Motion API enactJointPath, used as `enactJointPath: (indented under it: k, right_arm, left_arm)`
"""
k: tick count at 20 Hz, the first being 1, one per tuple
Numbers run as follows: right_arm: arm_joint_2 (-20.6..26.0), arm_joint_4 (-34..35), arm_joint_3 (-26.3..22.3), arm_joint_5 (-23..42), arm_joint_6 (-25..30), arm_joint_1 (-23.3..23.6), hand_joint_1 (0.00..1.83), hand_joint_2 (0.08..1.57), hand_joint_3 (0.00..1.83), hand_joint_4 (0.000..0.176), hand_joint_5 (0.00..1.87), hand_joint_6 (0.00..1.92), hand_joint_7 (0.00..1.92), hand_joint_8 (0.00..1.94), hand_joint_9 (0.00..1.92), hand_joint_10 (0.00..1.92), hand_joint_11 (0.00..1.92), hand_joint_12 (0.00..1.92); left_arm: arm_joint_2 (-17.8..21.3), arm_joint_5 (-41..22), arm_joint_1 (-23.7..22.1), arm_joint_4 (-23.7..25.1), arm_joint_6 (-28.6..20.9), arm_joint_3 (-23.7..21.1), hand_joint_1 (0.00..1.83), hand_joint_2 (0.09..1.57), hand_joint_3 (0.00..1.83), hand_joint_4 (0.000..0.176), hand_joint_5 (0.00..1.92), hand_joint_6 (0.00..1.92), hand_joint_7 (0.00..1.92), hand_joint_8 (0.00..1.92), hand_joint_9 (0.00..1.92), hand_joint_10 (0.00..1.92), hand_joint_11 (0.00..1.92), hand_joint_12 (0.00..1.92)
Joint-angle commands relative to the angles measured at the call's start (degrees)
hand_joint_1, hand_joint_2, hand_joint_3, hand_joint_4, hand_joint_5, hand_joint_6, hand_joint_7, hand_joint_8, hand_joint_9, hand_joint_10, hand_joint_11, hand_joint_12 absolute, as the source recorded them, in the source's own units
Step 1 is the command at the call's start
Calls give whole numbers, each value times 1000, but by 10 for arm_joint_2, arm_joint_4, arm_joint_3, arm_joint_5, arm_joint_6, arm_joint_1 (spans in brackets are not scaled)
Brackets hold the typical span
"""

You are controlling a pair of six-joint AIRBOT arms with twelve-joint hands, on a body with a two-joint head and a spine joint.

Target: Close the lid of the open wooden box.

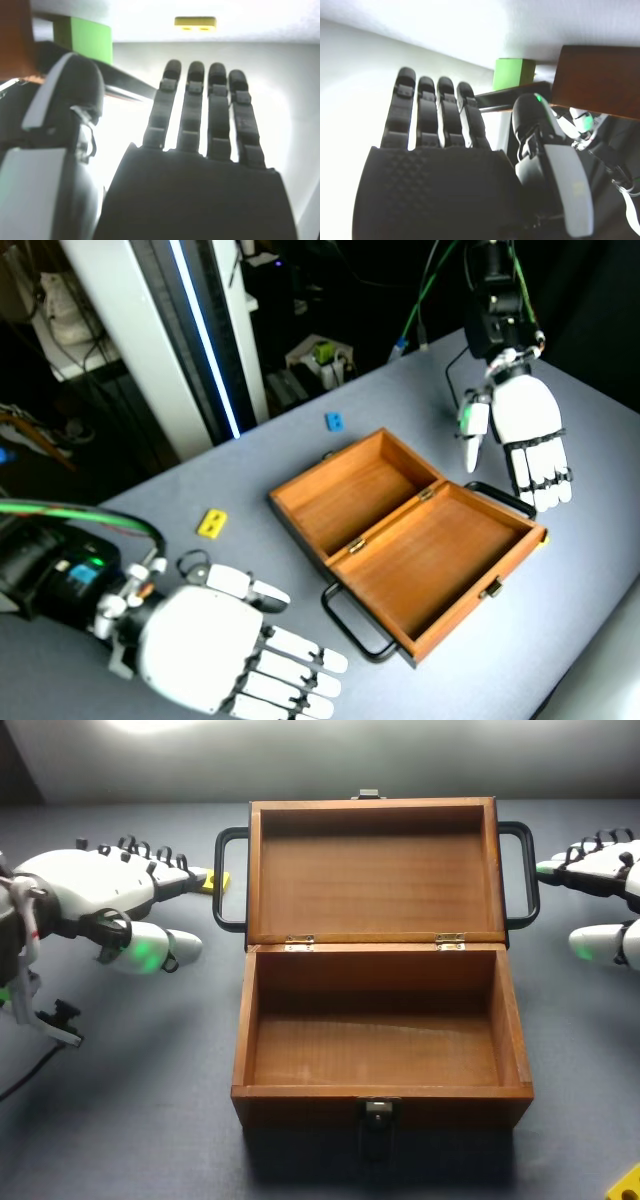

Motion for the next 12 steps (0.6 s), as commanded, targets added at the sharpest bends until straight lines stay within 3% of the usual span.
enactJointPath:
  k: [1, 12]
  right_arm:
    - [-6, 9, 7, 47, 3, 10, 149, 1470, 2, 0, 86, 1, 60, 1, 18, 1, 86, 2]
    - [-35, 5, 22, 33, 3, 25, 150, 1470, 0, 0, 86, 0, 60, 0, 18, 0, 86, 1]
  left_arm:
    - [-6, -41, -10, -4, 13, 4, 0, 1409, 0, 0, 10, 1, 23, 2, 25, 0, 9, 8]
    - [-28, -25, -24, 8, 20, 11, 0, 1409, 0, 0, 10, 1, 23, 1, 25, 0, 9, 7]
